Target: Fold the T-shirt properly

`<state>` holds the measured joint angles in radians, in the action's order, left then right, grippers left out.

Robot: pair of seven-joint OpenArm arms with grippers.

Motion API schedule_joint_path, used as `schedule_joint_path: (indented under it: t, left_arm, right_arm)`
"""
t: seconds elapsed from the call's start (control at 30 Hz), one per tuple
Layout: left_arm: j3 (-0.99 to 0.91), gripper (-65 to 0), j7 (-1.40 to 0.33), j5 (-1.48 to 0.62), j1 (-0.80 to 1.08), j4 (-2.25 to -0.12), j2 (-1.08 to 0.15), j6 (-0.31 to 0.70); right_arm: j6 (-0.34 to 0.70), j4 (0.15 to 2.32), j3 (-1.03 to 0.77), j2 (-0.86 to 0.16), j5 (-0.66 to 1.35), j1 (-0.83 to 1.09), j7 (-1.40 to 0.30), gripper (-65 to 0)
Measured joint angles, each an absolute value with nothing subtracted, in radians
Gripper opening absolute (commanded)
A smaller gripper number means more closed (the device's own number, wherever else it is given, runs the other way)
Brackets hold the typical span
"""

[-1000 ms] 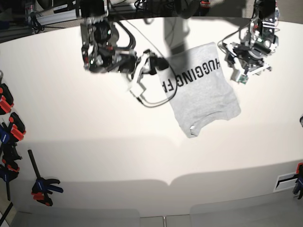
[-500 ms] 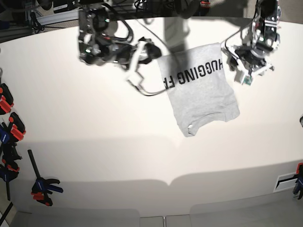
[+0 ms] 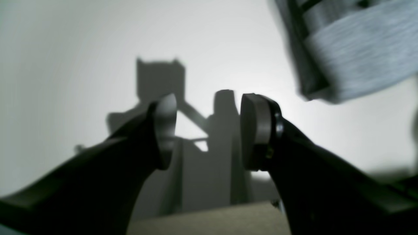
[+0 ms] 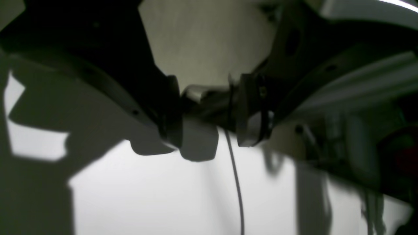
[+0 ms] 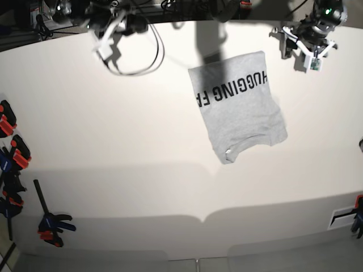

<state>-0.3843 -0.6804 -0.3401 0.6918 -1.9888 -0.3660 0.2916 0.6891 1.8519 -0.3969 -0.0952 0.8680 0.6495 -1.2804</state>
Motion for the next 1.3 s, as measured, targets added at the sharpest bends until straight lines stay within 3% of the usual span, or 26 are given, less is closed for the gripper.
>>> schedule_joint_path:
  t: [0.37,0.7,0.9,1.17,1.3]
  left_arm:
    - [-0.426,-36.0,-0.699,-0.342,0.942,-2.06,-0.326,0.292]
    - [-0.425,-36.0,-0.686,-0.344,1.01,-1.975,-0.322,0.297]
    - [-0.424,-36.0,-0.559,-0.336,0.934,-1.643,-0.317,0.446]
    - [-0.427,-36.0,-0.415,-0.337,0.577,-0.992,-0.316,0.45]
    - [-0.427,-36.0,-0.257,-0.207,0.463,-0.712,-0.313,0.513]
  right_arm:
    - [0.69,1.882,-0.395,-0.149,0.919,0.924,-1.24,-38.5]
    - [0.689,1.78,-0.338,-0.238,0.733,0.997,-1.079,-38.5]
    - [0.689,1.556,-0.182,-0.315,0.546,0.96,-0.86,-38.5]
    - [0.689,1.139,0.053,-0.374,0.354,0.723,-0.474,-38.5]
    - [0.683,0.924,0.149,-0.371,0.26,0.601,-0.252,-38.5]
